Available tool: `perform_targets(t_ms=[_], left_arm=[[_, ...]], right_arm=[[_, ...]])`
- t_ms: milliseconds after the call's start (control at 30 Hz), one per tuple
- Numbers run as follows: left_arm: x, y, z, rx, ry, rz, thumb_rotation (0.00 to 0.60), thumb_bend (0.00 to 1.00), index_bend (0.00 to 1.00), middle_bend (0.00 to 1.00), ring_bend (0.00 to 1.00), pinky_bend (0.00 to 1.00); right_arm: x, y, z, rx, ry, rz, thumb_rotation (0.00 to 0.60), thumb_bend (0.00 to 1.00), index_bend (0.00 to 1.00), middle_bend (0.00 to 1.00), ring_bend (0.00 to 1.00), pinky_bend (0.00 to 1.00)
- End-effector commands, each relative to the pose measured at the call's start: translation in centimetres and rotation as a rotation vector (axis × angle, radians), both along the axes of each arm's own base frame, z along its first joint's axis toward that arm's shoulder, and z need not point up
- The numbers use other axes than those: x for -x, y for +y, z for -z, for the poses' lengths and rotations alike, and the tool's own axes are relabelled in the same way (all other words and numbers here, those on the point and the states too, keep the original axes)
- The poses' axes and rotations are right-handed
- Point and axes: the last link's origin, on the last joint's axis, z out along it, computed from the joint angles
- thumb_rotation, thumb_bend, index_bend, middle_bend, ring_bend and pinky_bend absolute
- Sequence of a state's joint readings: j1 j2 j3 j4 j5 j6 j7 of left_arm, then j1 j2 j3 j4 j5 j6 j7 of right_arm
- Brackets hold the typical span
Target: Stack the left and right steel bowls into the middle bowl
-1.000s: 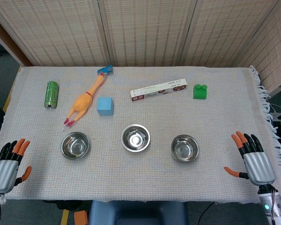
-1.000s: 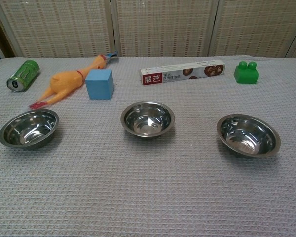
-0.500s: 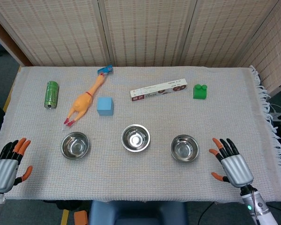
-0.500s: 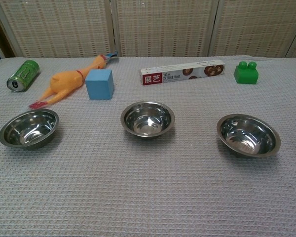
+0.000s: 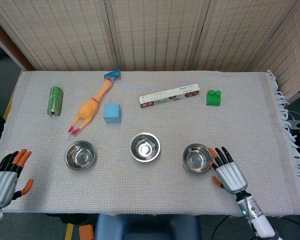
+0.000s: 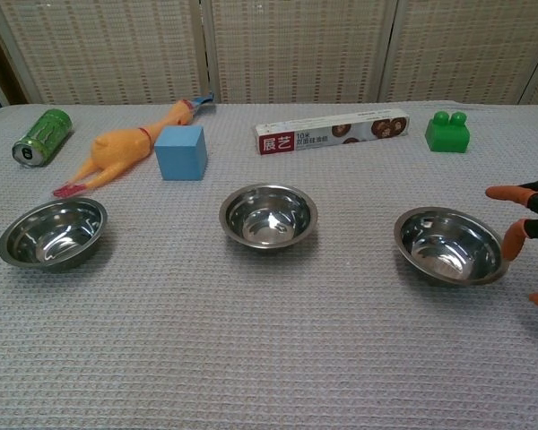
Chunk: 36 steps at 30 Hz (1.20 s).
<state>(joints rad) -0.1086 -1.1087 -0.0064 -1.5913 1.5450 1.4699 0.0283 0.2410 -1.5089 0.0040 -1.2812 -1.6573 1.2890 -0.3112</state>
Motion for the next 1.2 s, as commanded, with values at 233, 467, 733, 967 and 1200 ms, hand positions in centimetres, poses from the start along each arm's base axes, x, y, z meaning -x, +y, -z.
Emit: perform_targets(t_ms=[233,467,733,967,1200], left_arm=[[0.2,0.1,-0.1,0.003,0.002,-0.012,0.6,0.38,0.0,0.0,0.0,0.08],[0.2,0.1,-0.3,0.017,-0.011,-0.013,0.6,0.38,0.0,0.0,0.0,0.08],[0.4,0.1,-0.5,0.008,-0.013,-0.019,0.6,0.4,0.0,0.0,0.0,0.08],[0.4,0.1,-0.6,0.002,-0.015,-0.018,0.6,0.4,0.0,0.0,0.0,0.08],[0.4,0.1,-0.6,-0.001,-0.015,-0.02,0.6,0.4,0.0,0.0,0.0,0.08]], right_arm=[[-0.2,-1.9,2.2,0.001,0.004,-0.019,0.573,0.29,0.46,0.0,0.0,0.0],[-0.5,-2.6,3.1,0.006,-0.011,-0.035,0.6,0.32,0.53,0.0,0.0,0.0],[-0.6,-3.0,3.5,0.029,-0.025,-0.06,0.6,0.42,0.62,0.02,0.0,0.0],[-0.9,-3.1,3.8,0.028,-0.02,-0.073,0.6,0.47,0.64,0.03,0.0,0.0],[-2.2,-4.1,1.9,0.093,-0.046,-0.109,0.6,0.47,0.65,0.03,0.0,0.0]])
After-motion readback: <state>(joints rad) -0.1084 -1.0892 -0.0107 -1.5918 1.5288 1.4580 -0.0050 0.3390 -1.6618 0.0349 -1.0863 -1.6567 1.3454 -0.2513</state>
